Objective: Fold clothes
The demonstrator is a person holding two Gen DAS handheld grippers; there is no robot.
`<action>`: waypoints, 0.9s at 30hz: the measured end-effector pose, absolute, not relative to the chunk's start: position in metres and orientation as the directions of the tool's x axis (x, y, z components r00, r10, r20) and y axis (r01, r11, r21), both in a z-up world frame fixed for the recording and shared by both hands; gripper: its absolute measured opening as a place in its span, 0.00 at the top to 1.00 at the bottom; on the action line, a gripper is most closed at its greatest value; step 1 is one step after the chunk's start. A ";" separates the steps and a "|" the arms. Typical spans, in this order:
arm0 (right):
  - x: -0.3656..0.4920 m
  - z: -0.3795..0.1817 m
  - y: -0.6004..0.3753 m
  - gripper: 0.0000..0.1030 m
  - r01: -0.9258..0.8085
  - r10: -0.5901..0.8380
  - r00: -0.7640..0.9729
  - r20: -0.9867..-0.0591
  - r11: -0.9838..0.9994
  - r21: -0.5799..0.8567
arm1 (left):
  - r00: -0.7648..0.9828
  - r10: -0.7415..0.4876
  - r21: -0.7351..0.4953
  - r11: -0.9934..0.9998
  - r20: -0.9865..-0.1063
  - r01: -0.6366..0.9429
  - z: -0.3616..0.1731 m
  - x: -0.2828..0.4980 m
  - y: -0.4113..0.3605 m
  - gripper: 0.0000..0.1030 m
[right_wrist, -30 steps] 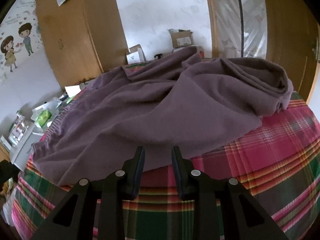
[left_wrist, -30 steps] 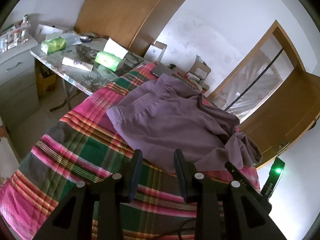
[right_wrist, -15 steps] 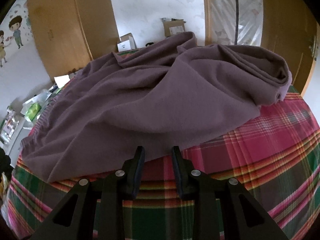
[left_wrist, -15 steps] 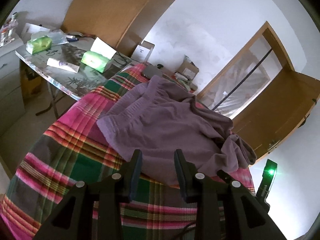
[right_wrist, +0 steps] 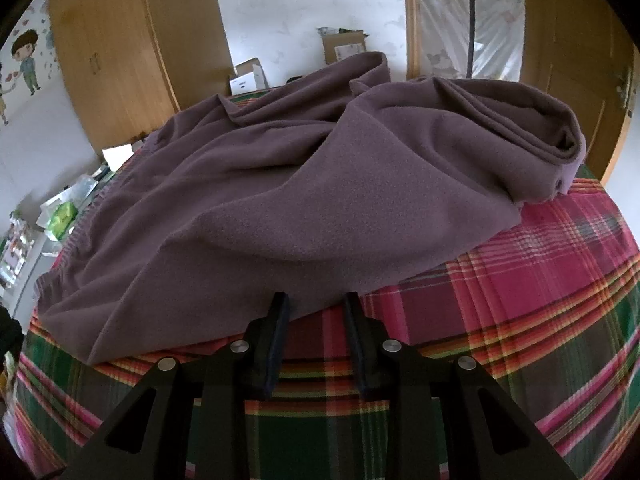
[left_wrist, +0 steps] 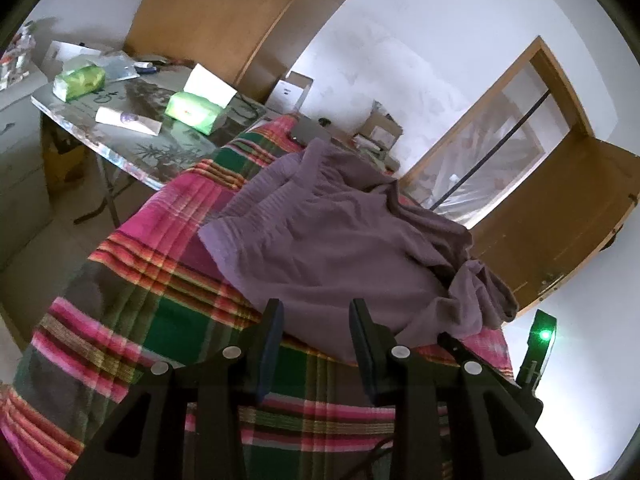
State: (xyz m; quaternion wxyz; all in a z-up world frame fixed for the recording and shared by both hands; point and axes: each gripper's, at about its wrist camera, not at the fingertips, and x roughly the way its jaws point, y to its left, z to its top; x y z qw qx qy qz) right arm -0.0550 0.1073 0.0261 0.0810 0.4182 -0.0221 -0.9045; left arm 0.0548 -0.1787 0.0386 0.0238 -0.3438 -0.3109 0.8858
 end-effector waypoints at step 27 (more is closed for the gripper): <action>-0.049 0.028 0.123 0.65 0.124 -0.210 -0.638 -0.741 -0.978 0.169 | -0.719 0.235 -0.505 -0.843 -0.654 0.184 0.047 0.052 -0.157 0.67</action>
